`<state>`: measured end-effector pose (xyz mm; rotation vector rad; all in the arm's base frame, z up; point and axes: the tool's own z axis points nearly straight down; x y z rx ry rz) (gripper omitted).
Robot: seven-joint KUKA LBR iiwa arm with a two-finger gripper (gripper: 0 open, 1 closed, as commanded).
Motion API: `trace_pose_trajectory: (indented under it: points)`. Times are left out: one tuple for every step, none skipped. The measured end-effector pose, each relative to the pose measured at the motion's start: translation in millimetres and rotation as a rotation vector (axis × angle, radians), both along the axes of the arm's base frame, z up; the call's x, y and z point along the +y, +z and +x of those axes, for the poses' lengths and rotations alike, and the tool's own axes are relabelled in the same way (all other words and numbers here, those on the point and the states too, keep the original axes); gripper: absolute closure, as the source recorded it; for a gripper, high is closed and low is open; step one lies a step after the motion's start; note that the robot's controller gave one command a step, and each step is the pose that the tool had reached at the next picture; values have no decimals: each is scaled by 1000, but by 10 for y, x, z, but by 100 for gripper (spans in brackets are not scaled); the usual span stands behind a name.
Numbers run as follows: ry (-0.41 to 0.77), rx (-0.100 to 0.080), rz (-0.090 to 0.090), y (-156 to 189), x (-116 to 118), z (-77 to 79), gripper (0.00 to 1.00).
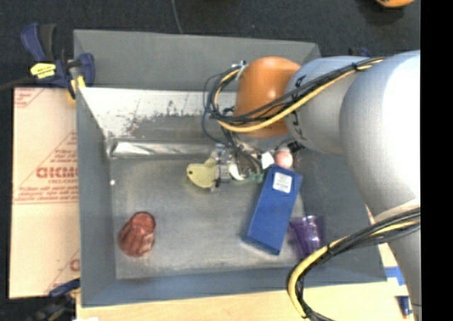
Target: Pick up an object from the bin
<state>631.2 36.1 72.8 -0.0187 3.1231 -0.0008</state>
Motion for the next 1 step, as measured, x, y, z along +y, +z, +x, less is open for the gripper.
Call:
trace_pose_trajectory:
  points:
    - [3,3,-1,816,-147,-80,100]
